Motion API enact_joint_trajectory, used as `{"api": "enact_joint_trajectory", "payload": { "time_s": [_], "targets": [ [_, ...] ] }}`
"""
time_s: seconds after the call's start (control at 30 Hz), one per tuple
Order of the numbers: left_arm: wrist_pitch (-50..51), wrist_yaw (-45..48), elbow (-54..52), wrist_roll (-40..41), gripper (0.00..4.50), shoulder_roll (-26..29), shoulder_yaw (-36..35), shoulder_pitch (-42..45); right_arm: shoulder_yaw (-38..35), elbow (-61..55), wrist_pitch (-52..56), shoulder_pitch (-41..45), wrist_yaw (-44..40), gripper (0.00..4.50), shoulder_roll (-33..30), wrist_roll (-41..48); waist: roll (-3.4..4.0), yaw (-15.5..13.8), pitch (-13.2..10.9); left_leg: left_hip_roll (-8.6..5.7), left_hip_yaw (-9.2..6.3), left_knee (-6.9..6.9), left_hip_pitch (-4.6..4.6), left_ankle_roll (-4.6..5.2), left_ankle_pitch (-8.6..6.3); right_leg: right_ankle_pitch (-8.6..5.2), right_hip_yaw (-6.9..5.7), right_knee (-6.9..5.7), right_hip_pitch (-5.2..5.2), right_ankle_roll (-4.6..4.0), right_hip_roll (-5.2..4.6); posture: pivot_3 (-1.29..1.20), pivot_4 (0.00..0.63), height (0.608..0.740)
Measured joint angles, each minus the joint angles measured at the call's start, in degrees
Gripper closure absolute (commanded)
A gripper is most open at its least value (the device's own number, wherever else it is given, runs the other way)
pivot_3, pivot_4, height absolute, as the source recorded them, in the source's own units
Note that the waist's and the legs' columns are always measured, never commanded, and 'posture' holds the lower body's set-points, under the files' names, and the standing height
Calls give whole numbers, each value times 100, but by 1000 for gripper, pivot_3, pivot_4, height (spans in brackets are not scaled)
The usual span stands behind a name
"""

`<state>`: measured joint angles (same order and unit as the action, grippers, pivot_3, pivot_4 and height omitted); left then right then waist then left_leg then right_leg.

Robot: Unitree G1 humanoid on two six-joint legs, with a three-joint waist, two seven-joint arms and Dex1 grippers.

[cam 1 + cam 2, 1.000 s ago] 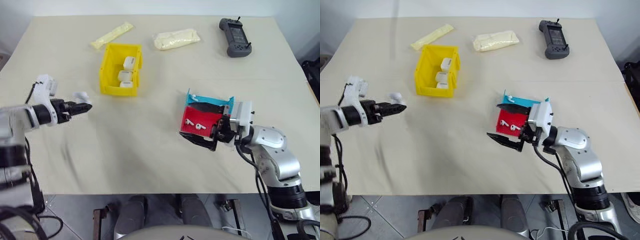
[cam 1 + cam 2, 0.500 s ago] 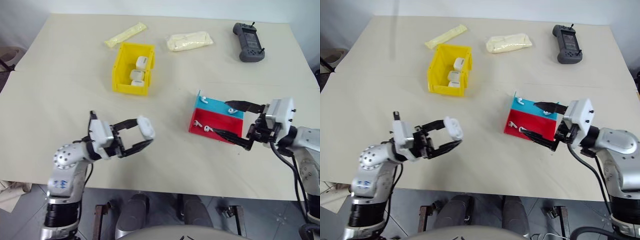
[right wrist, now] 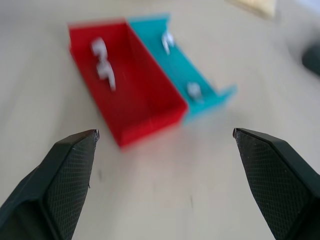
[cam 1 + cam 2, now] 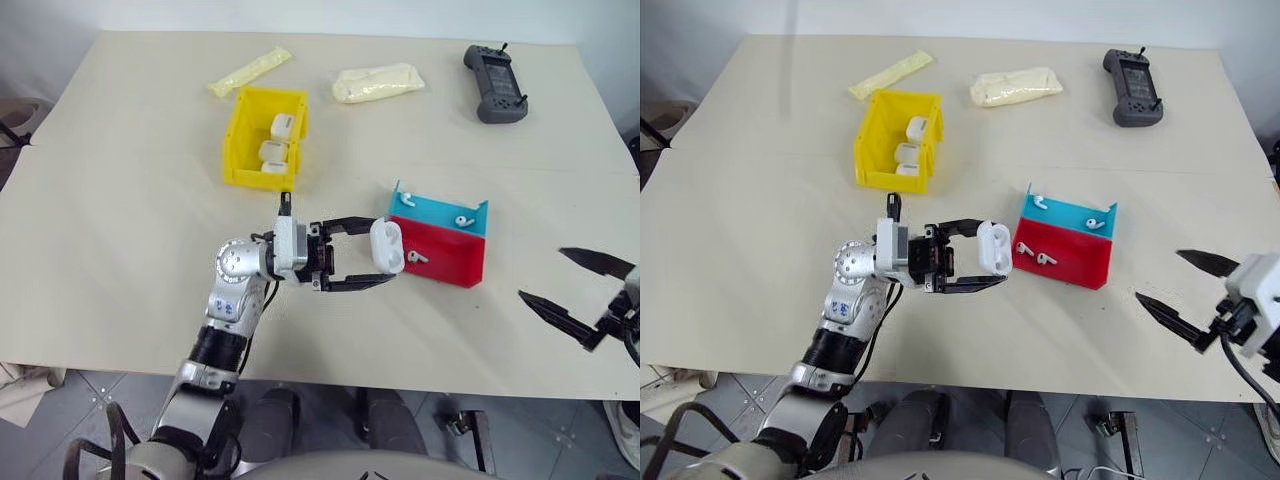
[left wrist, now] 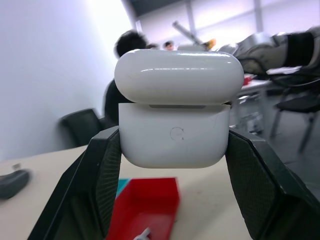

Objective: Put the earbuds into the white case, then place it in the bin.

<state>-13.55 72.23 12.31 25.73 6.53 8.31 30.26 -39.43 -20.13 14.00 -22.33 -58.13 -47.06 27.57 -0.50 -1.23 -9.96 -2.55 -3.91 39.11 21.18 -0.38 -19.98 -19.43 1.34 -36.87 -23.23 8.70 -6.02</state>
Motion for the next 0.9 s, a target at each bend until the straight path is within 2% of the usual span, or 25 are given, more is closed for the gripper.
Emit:
{"api": "enact_joint_trajectory", "payload": {
  "time_s": [0.07, 0.17, 0.23, 0.3, 0.4, 0.57, 0.67, 0.9],
  "targets": [
    [13, 62, 25, 61, 1728, -58, -1, 0, 2, -19, 73, -42, 18, 0, -24, -60, 0, 4, 0, 4, 0, 0, -2, 0, 0, 0, 3, 4, -1, 0, 3, 0, 150, 740],
    [-40, -35, 168, 60, 1728, -164, -34, -27, 354, -324, 850, 419, 238, 0, -588, -31, 7, 23, 4, 5, 4, 3, -8, 0, 0, 2, 22, 4, -2, 5, 8, 0, 150, 740],
    [-26, -90, 165, 17, 1728, -152, -3, -112, 975, -752, 1786, 1067, 522, 0, -1220, 105, 9, 49, 5, 12, -5, 3, -9, -2, 1, 3, 32, 7, -7, 4, 19, 0, 150, 740],
    [5, -148, 137, -16, 1728, -136, 45, -189, 1486, -1056, 2627, 1640, 737, 0, -1562, 329, 8, -8, 4, 26, -23, 0, 0, -14, 0, 4, 21, 21, -11, 1, 35, 0, 150, 740],
    [140, -217, 117, 13, 1728, -13, -67, -254, 2841, -1195, 3951, 3336, 966, 0, -1838, 598, 9, -18, 4, 30, -22, 3, 11, -21, -1, 11, 20, 32, -21, -10, 34, 0, 150, 740],
    [287, -256, 55, 129, 1728, 113, -234, -223, 4452, -990, 5371, 5394, 1260, 0, -1579, 593, 8, -42, 3, 19, -34, 4, 29, -20, -1, 16, 4, 44, -27, -12, 19, 0, 150, 740],
    [256, -157, -4, 188, 1728, 158, -309, -229, 5286, -842, 6035, 6235, 1314, 0, -1469, 491, 9, -31, 3, 16, -36, 1, 37, -20, -1, 16, -2, 43, -38, -12, 15, 0, 150, 740],
    [202, -63, 0, 204, 1728, 138, -350, -237, 6595, -590, 6613, 7150, 1316, 0, -1059, 265, 9, -16, 3, 14, -34, 2, 39, -20, -1, 16, -4, 39, -42, -12, 16, 0, 150, 740]
  ]
}}
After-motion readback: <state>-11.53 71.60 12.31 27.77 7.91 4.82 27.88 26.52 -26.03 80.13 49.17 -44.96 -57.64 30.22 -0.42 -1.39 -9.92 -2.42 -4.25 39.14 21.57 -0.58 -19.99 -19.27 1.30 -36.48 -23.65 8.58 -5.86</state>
